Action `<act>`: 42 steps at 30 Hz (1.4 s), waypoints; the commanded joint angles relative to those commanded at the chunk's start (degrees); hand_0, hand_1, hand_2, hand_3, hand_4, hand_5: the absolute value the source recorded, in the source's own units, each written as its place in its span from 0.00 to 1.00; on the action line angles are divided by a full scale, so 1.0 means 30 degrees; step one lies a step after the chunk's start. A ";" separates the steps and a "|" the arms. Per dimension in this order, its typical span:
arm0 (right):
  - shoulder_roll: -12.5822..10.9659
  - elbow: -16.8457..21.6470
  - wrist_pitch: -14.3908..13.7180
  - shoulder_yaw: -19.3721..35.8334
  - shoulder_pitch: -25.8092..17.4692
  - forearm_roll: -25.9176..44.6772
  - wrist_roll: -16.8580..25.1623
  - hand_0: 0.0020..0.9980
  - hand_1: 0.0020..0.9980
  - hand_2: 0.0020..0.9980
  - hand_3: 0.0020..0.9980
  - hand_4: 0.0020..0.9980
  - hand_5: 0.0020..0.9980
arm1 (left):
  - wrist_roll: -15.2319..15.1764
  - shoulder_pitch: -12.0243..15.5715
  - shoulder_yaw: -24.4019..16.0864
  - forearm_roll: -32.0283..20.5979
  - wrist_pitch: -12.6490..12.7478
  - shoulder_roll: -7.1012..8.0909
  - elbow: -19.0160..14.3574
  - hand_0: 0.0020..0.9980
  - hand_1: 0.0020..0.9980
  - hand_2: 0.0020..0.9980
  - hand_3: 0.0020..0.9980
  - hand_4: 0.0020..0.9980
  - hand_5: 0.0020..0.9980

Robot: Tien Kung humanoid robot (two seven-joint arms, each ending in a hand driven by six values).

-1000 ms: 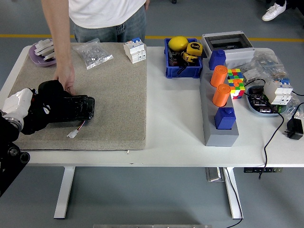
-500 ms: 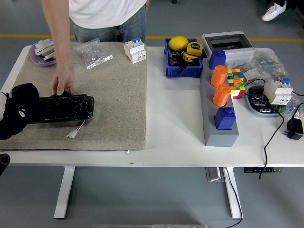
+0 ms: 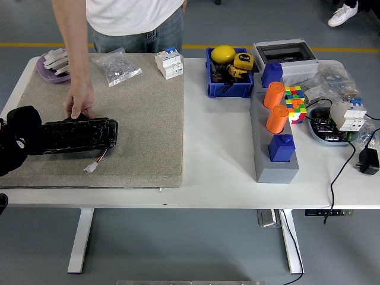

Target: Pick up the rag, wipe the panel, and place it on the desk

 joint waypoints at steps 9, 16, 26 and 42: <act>-0.0018 0.0022 0.0023 -0.0062 0.0099 0.0017 -0.0009 0.67 0.69 0.70 0.63 0.98 0.46 | 0.0135 -0.0909 0.1613 -0.0444 -0.0103 -0.0136 -0.0370 0.21 0.19 0.53 0.55 0.53 0.07; -0.0042 0.0099 0.0037 0.0114 0.0116 -0.0204 -0.0023 0.67 0.69 0.70 0.63 0.98 0.46 | 0.0261 -0.1795 0.3369 -0.0943 -0.0179 -0.0400 -0.0436 0.21 0.19 0.53 0.55 0.53 0.07; -0.0027 0.0115 0.0093 0.0089 0.0170 -0.0222 -0.0037 0.67 0.69 0.70 0.63 0.99 0.46 | 0.0509 -0.2767 0.5110 -0.1175 -0.0217 -0.0830 -0.0996 0.21 0.19 0.53 0.55 0.53 0.07; -0.0026 0.0043 0.0232 -0.0321 0.0224 0.0102 -0.0075 0.67 0.69 0.70 0.63 0.99 0.46 | 0.1284 -0.4110 0.7777 -0.1426 -0.0662 -0.1716 -0.1692 0.21 0.19 0.54 0.55 0.54 0.07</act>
